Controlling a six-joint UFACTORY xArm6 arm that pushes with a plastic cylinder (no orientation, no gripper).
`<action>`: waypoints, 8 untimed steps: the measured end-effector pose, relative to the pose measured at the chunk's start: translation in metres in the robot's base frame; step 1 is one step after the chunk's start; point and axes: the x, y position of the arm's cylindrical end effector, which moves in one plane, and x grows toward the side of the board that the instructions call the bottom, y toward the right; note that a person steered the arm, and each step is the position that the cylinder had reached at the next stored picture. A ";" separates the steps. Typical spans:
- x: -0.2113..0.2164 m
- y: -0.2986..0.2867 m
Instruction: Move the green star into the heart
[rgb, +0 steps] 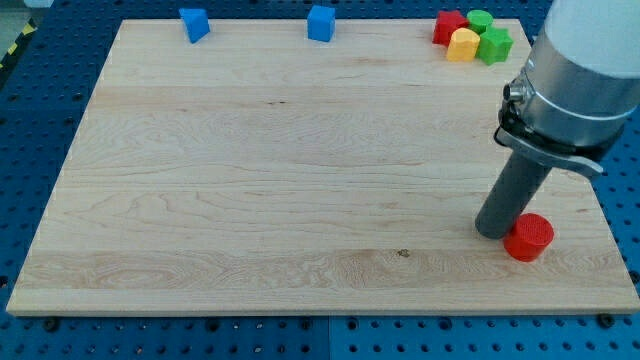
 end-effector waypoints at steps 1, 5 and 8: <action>0.003 0.008; -0.041 -0.050; -0.179 -0.071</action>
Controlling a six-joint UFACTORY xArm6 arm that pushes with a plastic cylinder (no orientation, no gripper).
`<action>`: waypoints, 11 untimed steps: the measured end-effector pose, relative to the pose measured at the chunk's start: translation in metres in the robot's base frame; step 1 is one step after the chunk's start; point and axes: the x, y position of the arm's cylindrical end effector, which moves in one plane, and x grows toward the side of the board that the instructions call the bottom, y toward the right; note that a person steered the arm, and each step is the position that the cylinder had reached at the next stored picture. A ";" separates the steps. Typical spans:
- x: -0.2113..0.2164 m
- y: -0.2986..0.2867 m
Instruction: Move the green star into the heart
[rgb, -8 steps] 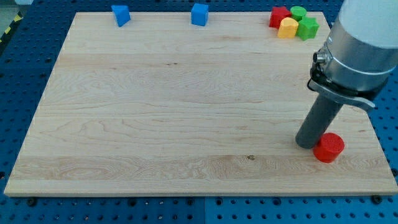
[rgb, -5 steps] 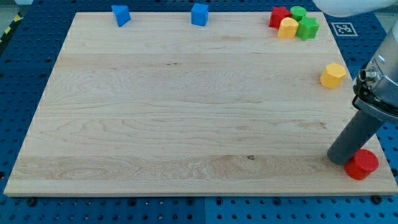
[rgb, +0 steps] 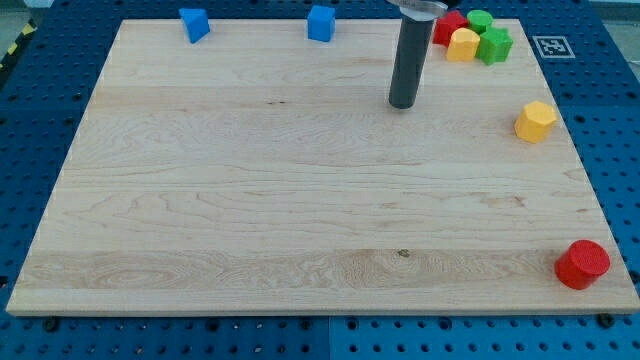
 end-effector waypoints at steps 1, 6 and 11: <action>-0.035 0.034; -0.096 0.200; -0.070 0.076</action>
